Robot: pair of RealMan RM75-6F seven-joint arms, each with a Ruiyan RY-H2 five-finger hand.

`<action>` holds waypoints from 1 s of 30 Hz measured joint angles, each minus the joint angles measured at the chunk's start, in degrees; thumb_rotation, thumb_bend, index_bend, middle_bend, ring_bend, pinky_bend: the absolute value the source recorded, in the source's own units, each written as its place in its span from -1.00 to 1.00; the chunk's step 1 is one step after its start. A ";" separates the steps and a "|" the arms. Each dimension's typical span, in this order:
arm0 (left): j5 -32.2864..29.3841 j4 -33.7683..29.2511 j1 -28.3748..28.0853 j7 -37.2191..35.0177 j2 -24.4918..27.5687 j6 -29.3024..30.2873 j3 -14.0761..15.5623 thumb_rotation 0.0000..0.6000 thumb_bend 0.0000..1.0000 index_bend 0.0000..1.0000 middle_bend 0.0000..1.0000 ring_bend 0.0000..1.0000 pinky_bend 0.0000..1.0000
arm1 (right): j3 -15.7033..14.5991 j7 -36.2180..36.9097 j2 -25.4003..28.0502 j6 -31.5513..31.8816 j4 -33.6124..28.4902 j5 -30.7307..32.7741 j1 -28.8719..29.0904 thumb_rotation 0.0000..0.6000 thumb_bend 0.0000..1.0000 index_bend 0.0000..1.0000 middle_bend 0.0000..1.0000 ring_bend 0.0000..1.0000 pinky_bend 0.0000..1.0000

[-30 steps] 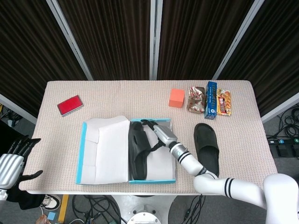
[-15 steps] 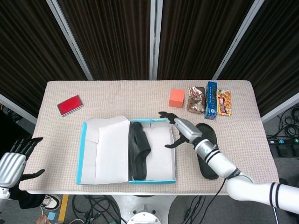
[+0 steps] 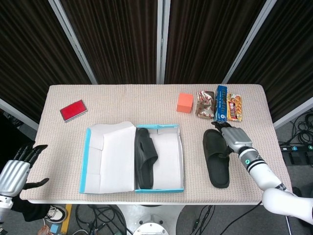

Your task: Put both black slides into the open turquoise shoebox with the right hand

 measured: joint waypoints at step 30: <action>-0.33 -0.20 0.07 -2.72 0.65 0.20 0.11 1.00 -1.00 -0.78 -0.71 -0.97 -0.84 | -11.89 -21.30 -18.20 7.66 12.36 12.04 9.68 1.00 -0.96 -0.90 -0.83 -0.98 -0.66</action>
